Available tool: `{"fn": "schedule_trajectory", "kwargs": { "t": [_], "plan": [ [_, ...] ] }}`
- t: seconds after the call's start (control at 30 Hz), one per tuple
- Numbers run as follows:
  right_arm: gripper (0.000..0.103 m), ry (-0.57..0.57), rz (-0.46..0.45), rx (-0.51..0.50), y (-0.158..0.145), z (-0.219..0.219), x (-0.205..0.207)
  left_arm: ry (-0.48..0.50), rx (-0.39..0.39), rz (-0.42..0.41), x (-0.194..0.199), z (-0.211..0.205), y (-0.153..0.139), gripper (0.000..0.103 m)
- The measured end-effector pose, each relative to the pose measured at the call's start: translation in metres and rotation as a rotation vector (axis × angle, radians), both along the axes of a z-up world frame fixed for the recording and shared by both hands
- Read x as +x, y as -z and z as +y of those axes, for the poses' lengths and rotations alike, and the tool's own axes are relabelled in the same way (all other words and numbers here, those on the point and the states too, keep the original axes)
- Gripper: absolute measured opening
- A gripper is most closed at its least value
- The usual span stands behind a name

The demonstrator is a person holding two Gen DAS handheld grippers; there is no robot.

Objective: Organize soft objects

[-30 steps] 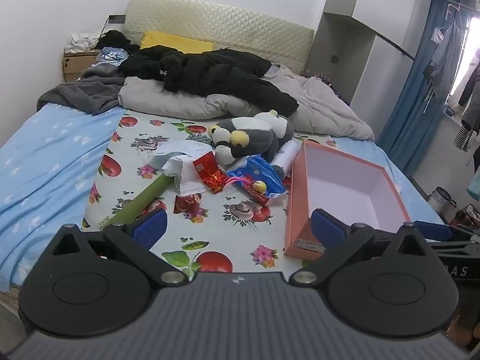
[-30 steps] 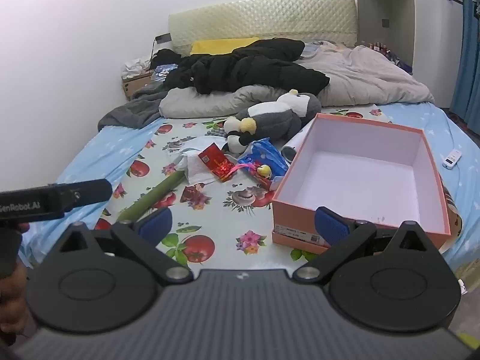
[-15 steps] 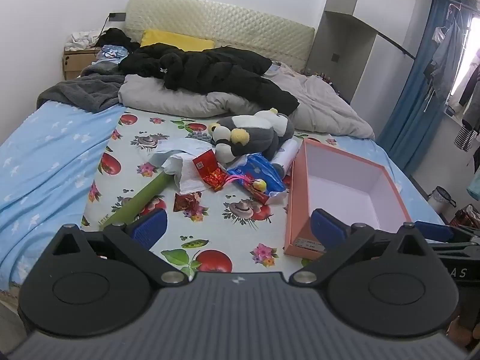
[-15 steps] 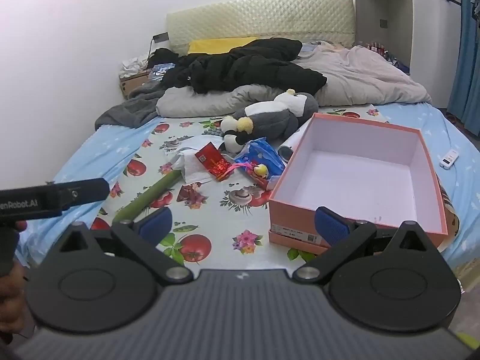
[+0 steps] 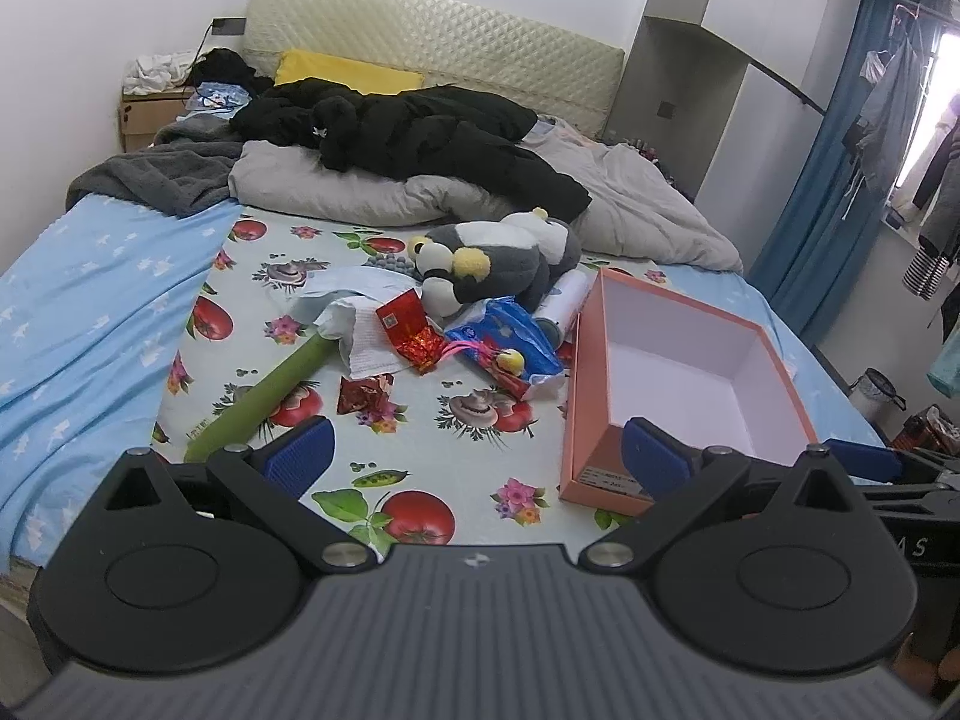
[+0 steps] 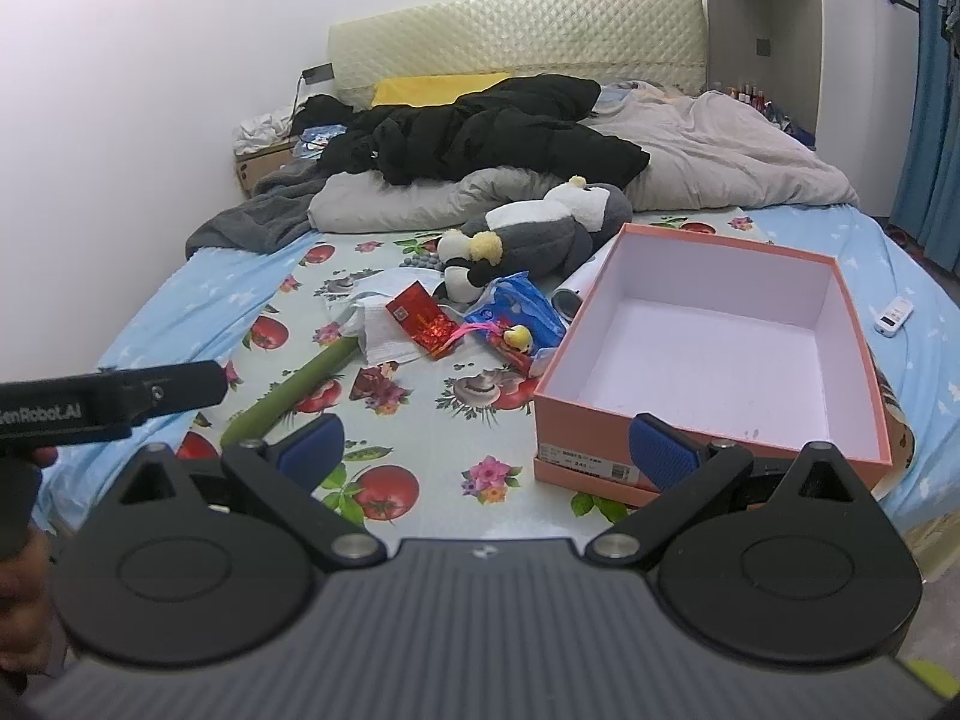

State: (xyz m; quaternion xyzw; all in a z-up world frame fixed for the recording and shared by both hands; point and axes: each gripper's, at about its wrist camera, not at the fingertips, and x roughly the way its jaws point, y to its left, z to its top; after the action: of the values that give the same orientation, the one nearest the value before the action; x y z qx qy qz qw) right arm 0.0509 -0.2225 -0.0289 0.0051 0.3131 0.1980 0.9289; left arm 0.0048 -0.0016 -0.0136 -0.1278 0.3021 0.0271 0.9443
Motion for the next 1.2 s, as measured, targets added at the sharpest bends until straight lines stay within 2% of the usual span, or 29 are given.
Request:
{"fn": "schedule_trajectory", "kwargs": {
  "t": [0.53,1.2],
  "plan": [
    [0.103,-0.001,0.021,0.018,0.0026,0.0026,-0.0008,-0.007,0.012,0.008,-0.003,-0.0001,-0.0052,0.103],
    [0.103,0.006,0.008,0.018,-0.0005,0.0025,-0.001,-0.014,-0.009,-0.011,-0.0059,0.0003,-0.0078,0.103]
  ]
}}
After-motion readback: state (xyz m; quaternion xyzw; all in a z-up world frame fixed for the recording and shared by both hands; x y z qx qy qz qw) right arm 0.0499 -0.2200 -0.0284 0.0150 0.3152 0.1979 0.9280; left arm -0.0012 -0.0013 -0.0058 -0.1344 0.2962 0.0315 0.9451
